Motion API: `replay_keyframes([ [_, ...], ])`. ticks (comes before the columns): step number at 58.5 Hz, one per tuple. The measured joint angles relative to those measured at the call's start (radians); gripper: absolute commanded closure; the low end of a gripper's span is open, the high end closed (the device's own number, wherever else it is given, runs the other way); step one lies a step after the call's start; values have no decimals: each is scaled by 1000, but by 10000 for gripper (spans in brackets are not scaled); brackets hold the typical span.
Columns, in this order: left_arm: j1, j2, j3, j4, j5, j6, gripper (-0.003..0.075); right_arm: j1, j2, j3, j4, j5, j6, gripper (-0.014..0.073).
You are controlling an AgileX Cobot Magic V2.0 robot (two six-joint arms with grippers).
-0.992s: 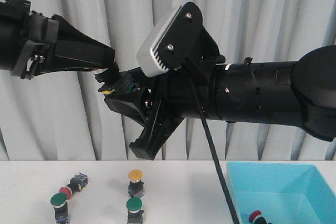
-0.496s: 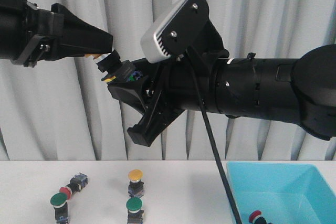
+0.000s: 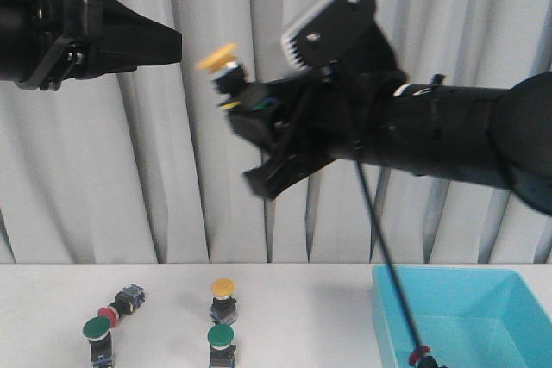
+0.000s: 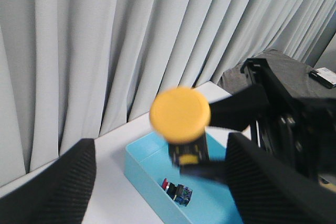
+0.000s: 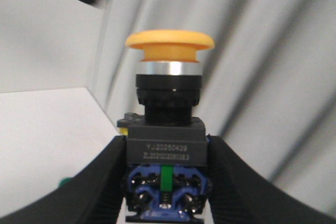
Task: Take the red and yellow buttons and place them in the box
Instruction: 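Carry the yellow button with the right gripper and lower into the box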
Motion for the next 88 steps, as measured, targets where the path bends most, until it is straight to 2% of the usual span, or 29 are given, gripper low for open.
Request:
replay_keyframes([
  [9,0,-1,0,81,0,14,213,-165,-32,0,-137,100,201,599],
  [17,0,-1,0,224,15,12,225,-321,-54,0,-274,277,391,599],
  [23,0,-1,0,297,34,-9,258,-408,-41,9,-361,422,539,599],
  [30,0,6,0,350,63,-23,321,-457,-15,88,-442,492,660,599],
  [44,0,55,0,393,163,-26,482,-467,69,335,-617,373,848,598],
  [49,0,66,0,401,183,-26,552,-467,106,380,-680,317,908,598],
  [60,0,70,0,412,189,-26,643,-467,208,401,-822,234,1043,598],
  [74,0,70,0,416,212,-26,675,-467,358,399,-976,163,1172,598],
  [88,0,70,0,416,233,-26,675,-467,469,366,-1019,165,1228,594],
])
